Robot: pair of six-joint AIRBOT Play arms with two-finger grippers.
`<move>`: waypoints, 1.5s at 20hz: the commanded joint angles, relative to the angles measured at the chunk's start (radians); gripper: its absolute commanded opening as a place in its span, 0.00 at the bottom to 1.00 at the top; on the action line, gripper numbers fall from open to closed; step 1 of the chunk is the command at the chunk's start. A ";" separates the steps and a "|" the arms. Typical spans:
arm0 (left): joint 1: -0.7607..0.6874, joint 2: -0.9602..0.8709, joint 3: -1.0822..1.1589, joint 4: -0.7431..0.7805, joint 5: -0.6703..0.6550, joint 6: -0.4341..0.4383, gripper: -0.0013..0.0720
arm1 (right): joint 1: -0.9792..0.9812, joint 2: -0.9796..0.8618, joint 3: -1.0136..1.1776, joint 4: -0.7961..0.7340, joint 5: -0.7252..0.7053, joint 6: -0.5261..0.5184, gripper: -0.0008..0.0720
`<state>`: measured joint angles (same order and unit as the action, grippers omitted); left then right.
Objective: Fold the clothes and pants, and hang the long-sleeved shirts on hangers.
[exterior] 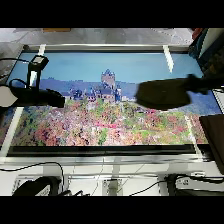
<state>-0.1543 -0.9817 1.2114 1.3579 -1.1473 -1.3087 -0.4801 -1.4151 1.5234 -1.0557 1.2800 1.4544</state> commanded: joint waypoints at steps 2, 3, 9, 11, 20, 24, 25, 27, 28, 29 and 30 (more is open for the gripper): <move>0.001 0.004 0.001 0.003 0.003 0.000 0.04 | -0.318 0.132 0.002 -0.117 0.017 0.083 0.04; 0.001 0.004 0.001 0.003 0.003 0.000 0.04 | -0.376 0.150 0.002 -0.145 0.024 0.083 0.04; 0.001 0.004 0.001 0.003 0.003 0.000 0.04 | -0.647 0.169 0.001 -0.424 0.213 0.314 0.04; 0.001 0.004 0.001 0.003 0.003 0.000 0.04 | -0.694 0.169 0.001 -0.506 0.245 0.326 0.04; 0.001 0.004 0.001 0.003 0.003 0.000 0.04 | -0.730 0.167 -0.002 -0.653 0.267 0.337 0.12; 0.001 0.004 0.001 0.003 0.003 0.000 0.04 | -0.730 0.168 -0.002 -0.653 0.248 0.335 0.93; 0.001 0.004 0.001 0.003 0.003 0.000 0.04 | -0.730 0.167 -0.002 -0.651 0.244 0.335 0.93; 0.001 0.004 0.001 0.003 0.003 0.000 0.04 | -0.730 0.167 -0.002 -0.644 0.231 0.336 0.93; 0.001 0.004 0.001 0.003 0.003 0.000 0.04 | -0.730 0.167 -0.002 -0.631 0.225 0.336 0.88; 0.001 0.004 0.001 0.003 0.003 0.000 0.04 | -0.730 0.167 -0.002 -0.595 0.218 0.336 0.46; 0.001 0.004 0.001 0.003 0.003 0.000 0.04 | -0.730 0.167 -0.002 -0.543 0.211 0.332 0.02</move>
<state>-0.1543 -0.9783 1.2114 1.3609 -1.1442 -1.3083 -1.2095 -1.2472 1.5215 -1.6791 1.5112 1.7893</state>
